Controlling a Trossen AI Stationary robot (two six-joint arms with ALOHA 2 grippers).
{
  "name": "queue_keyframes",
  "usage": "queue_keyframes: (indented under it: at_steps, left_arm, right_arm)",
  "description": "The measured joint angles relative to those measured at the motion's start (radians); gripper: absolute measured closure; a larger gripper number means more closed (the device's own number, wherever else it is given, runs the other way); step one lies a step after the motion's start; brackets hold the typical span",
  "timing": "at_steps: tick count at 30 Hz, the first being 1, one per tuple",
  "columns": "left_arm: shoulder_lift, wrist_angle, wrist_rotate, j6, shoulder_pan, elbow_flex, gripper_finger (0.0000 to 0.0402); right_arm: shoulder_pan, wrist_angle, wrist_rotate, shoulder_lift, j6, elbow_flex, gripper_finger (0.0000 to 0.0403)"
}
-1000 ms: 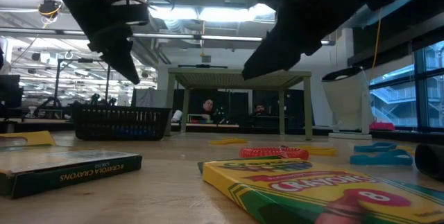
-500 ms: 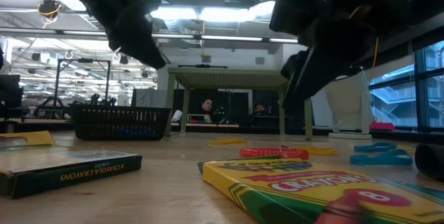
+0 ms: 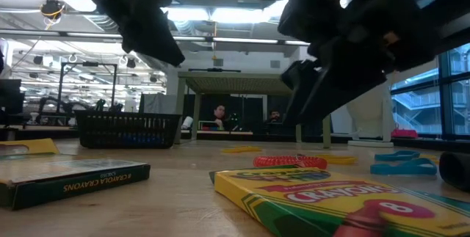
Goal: Pick & Place Office Desk Supplies
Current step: Put the orange spring keychain into the middle black bin
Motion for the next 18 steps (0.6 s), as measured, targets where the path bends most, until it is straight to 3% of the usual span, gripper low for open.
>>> queue_keyframes:
  at_steps: [18]
  left_arm:
    - [0.0, 0.023, 0.049, 0.0, 0.0, 0.0, 0.0299]
  right_arm:
    - [-0.002, 0.16, 0.005, 0.133, -0.012, 0.0, 0.0211]
